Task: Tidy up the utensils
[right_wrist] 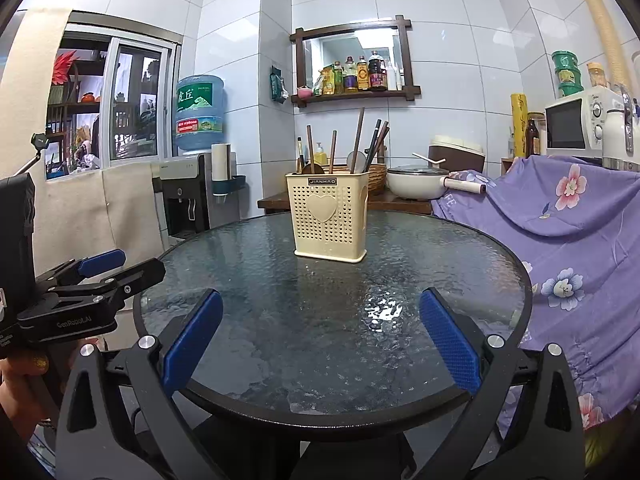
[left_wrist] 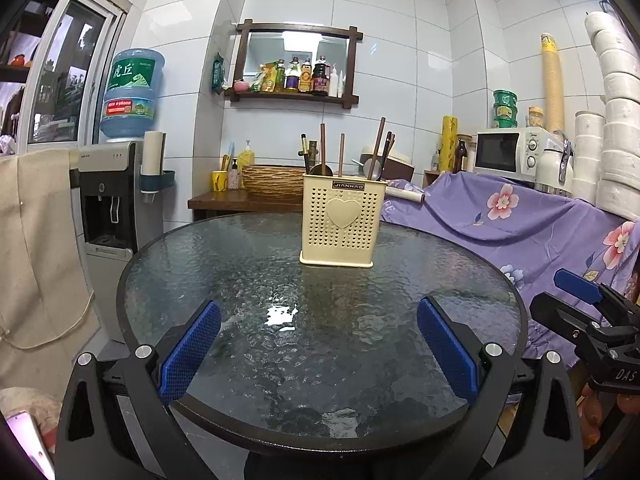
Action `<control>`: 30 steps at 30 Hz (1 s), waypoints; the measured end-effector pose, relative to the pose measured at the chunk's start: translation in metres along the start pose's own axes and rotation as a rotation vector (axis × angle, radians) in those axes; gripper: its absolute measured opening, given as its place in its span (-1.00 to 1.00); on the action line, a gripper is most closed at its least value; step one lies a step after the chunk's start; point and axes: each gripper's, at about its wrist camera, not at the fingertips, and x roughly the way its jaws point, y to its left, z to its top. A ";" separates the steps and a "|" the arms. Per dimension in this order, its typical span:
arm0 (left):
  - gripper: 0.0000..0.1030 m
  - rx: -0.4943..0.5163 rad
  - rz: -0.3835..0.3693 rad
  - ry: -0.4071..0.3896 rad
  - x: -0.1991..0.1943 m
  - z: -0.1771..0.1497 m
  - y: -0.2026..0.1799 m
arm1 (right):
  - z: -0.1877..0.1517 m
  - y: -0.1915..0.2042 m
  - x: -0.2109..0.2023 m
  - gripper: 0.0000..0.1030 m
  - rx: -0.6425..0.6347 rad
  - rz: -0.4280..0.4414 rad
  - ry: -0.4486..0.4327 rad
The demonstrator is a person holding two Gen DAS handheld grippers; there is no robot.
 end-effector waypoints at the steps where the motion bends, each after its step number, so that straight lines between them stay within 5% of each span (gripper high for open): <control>1: 0.87 -0.002 -0.002 0.002 0.000 0.000 0.000 | 0.000 0.000 0.000 0.88 0.001 0.001 0.000; 30: 0.87 -0.003 0.010 0.032 0.006 -0.004 0.001 | -0.001 0.003 0.003 0.88 0.012 0.001 0.016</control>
